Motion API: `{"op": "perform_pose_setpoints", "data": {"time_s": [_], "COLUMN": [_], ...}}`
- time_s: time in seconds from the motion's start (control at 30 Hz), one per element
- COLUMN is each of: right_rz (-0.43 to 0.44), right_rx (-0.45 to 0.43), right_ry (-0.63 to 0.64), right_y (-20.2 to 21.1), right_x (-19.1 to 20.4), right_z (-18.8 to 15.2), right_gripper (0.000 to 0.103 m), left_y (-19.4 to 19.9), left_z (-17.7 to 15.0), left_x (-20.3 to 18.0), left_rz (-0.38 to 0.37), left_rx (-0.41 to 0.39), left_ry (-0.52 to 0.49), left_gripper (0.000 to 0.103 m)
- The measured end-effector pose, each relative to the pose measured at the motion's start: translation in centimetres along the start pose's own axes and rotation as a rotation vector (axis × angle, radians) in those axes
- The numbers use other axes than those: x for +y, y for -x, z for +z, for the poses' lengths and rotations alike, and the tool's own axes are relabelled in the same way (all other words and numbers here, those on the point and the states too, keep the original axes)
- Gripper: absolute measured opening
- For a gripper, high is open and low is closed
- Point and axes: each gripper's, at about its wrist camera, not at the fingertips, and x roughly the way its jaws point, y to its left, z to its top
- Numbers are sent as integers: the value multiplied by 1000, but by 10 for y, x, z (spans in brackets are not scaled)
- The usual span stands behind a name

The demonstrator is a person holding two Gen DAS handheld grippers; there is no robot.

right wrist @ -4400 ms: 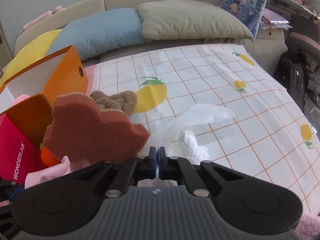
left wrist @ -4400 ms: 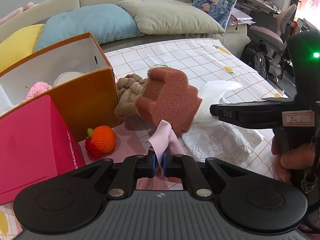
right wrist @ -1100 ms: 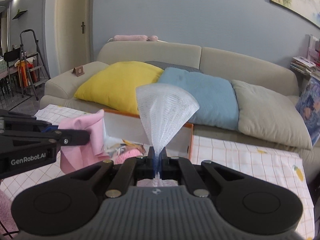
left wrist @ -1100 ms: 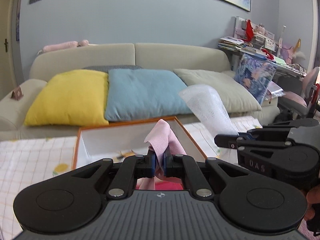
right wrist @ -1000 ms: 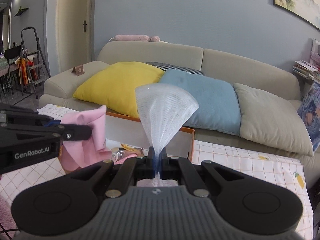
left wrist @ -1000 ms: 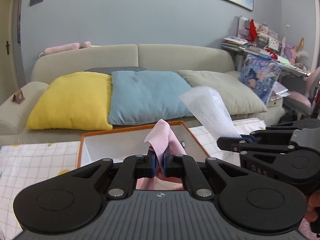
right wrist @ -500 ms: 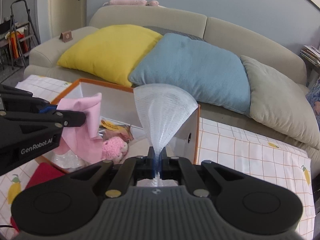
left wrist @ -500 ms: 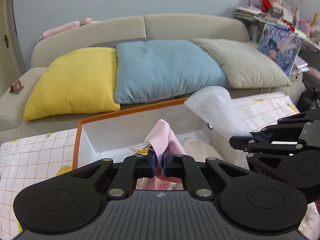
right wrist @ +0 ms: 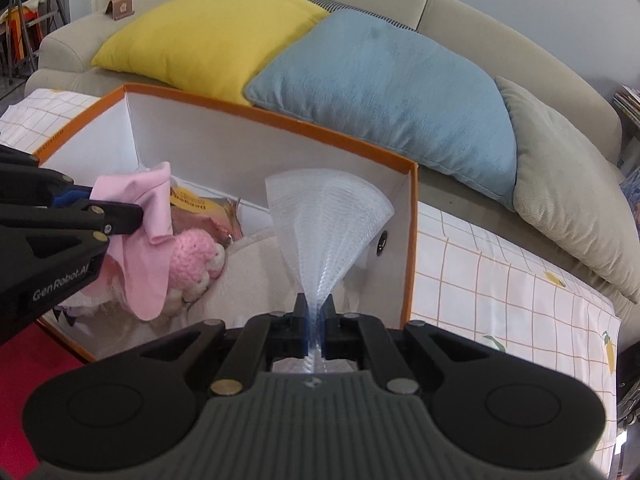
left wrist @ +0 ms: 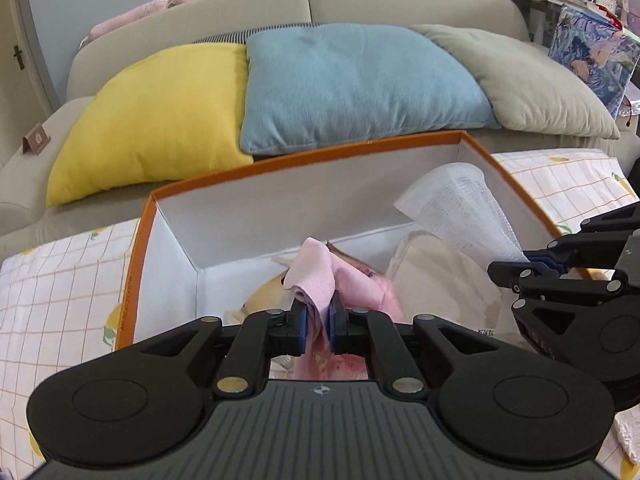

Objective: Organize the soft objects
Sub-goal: 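Open both tools to drop the pink cloth and plastic sheet into the box, then move the left tool to the brown sponge while the right tool moves to the white tissue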

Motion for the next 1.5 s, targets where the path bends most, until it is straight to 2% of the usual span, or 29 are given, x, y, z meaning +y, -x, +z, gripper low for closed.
{"op": "perform_pose_setpoints", "data": {"time_s": [0.1, 0.13, 0.17, 0.2, 0.27, 0.37, 0.47, 0.57, 0.73, 0.83, 0.93, 1.1, 1.23, 1.37, 1.5], "right_rz": [-3, -6, -10, -16, -14, -9, -22, -28, -32, -43, -40, -40, -28, -28, -45], "right_rx": [2, -4, -11, -19, -38, -60, -83, -121, -220, -270, -318, -380, -348, -316, -285], "right_ry": [11, 13, 14, 15, 11, -7, -14, -29, -79, -118, -171, -221, -261, -312, -348], "right_y": [-1, 0, 2, 4, 10, 22, 38, 60, 107, 135, 160, 194, 206, 211, 209], "right_x": [1, 1, 1, 1, 0, -2, -4, -6, -11, -14, -19, -20, -19, -20, -24], "right_z": [-1, -1, -1, 0, 0, 1, 2, -1, -22, -41, -66, -113, -147, -182, -210], "right_gripper": [5, 6, 12, 20, 30, 38, 49, 54, 61, 62, 70, 72, 76, 81, 84], "left_y": [-1, 0, 1, 4, 10, 23, 38, 56, 99, 126, 150, 177, 186, 183, 175], "left_z": [-1, -1, -1, -1, -1, 1, 2, 1, -7, -17, -30, -58, -80, -96, -108], "left_x": [2, 4, 5, 6, 9, 9, 11, 14, 11, 0, -13, -46, -70, -82, -97], "left_rz": [-8, -13, -16, -19, -23, -28, -41, -78, -86, -92, -96, -137, -173, -234, -229], "left_rx": [10, 11, 9, 2, -18, -55, -80, -89, -198, -273, -335, -385, -380, -274, -214], "left_ry": [16, 25, 35, 45, 70, 91, 116, 157, 179, 135, 101, 22, -21, 10, -40], "left_gripper": [21, 29, 40, 45, 62, 76, 86, 86, 87, 86, 86, 83, 81, 81, 81]}}
